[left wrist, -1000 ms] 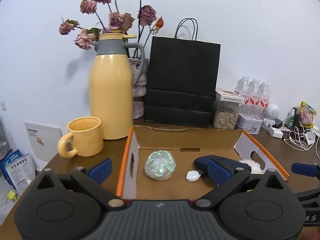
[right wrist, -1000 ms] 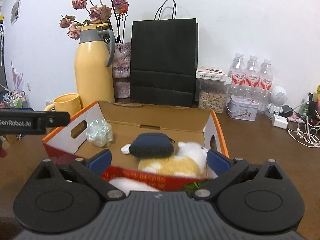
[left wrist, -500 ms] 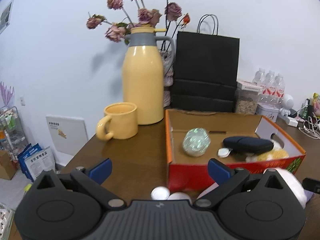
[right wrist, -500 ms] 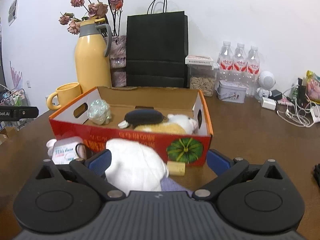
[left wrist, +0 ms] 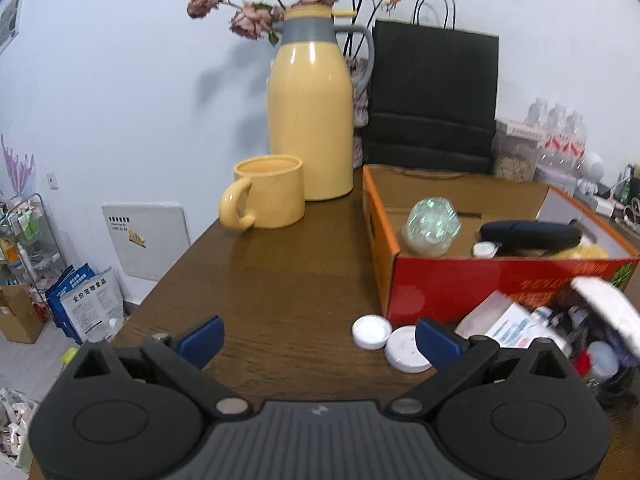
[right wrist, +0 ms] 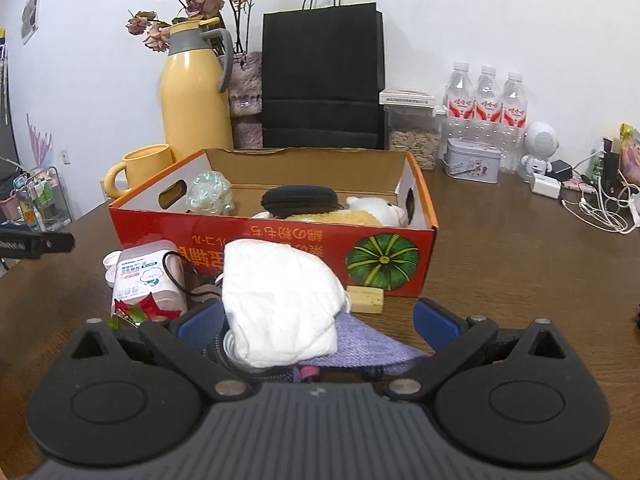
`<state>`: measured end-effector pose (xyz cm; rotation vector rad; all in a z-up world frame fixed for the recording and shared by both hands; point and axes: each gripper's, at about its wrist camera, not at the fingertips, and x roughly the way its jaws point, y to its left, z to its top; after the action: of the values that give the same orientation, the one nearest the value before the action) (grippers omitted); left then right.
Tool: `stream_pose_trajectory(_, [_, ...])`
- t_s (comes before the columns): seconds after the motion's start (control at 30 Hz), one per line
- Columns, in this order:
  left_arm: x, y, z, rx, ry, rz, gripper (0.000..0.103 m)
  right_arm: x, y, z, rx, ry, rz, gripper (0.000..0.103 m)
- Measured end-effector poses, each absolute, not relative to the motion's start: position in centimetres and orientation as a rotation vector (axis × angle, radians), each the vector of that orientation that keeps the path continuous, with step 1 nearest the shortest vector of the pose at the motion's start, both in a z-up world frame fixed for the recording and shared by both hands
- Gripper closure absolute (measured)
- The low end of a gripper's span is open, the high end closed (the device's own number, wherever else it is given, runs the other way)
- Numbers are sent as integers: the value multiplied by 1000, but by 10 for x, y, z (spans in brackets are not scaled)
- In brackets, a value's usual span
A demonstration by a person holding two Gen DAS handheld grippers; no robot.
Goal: Organize objects
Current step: 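Grasp the white cloth with the right tool while the left tool grasps a white round cap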
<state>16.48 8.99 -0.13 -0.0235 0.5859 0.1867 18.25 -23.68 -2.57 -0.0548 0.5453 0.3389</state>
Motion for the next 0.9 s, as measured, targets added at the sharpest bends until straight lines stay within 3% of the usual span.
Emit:
stream_pose_trajectory(0.5, [219, 105, -39, 16, 698, 117, 6, 207, -221, -30, -65, 572, 347, 0])
stream_pose_trajectory(0.6, [224, 104, -40, 11, 688, 88, 18, 210, -218, -32, -62, 575, 352, 0])
stream_pose_trajectory(0.63, [225, 104, -40, 5, 682, 70, 27, 211, -217, -33, -61, 575, 355, 0])
stream_pose_trajectory(0.67, [227, 104, -41, -4, 680, 51, 43, 212, -217, -33, -61, 576, 356, 0])
stream_pose_trajectory(0.7, [227, 104, -41, -15, 678, 30, 51, 213, -216, -33, -60, 577, 357, 0])
stream_pose_trajectory(0.73, [226, 103, -41, -14, 665, 18, 78, 213, -216, -34, -58, 579, 359, 0])
stream_pose_trajectory(0.9, [215, 103, -36, -24, 624, 11, 76, 215, -215, -36, -53, 584, 367, 0])
